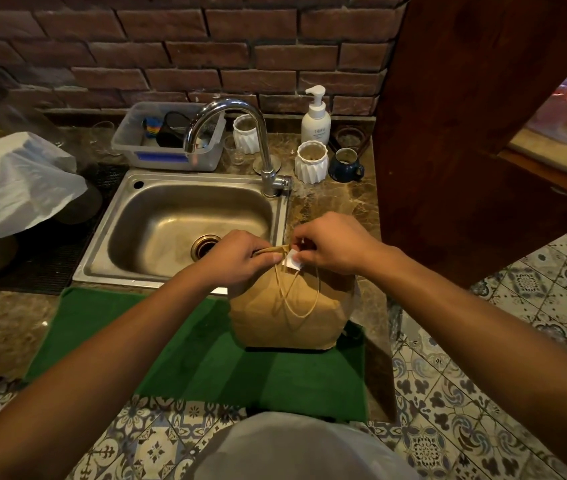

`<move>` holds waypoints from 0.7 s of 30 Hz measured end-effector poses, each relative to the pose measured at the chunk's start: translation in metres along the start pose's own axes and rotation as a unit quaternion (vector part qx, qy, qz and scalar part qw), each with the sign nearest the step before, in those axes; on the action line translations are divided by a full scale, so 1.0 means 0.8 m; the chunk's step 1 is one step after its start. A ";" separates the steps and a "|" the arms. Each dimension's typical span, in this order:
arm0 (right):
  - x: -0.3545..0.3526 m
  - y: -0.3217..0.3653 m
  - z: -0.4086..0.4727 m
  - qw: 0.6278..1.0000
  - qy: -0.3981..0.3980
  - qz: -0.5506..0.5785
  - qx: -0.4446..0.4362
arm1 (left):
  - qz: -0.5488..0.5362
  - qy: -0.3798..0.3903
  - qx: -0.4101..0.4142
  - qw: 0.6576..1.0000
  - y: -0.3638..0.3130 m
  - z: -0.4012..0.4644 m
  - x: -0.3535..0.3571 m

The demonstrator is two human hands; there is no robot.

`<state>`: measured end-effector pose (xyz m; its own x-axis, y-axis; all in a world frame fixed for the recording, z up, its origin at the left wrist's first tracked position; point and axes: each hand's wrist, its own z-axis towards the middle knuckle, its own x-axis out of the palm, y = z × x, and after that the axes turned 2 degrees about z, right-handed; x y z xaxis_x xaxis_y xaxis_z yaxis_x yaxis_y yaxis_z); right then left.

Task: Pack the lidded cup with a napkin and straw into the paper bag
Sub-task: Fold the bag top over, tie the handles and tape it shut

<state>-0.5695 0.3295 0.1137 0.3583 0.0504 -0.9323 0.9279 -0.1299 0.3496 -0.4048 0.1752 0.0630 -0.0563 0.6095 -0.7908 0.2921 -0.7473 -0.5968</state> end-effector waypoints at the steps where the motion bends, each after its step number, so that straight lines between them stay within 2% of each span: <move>1: 0.001 0.002 0.001 1.000 -0.006 -0.002 0.004 | -0.003 0.000 0.000 1.000 -0.001 0.001 -0.001; 6: 0.001 0.007 0.003 0.999 -0.019 -0.018 0.026 | 0.003 0.001 -0.001 1.000 -0.004 0.003 -0.004; 14: -0.010 0.015 0.008 0.995 0.038 -0.087 0.023 | 0.002 0.004 -0.006 1.000 -0.006 0.004 -0.005; 21: -0.007 0.028 0.010 0.981 0.003 -0.195 0.019 | 0.003 0.012 -0.009 1.000 -0.010 0.004 -0.008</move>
<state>-0.5514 0.3186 0.1260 -0.0226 0.1101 -0.9937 0.9900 -0.1359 -0.0376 -0.4096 0.1760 0.0724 -0.0311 0.6115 -0.7906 0.3093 -0.7463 -0.5894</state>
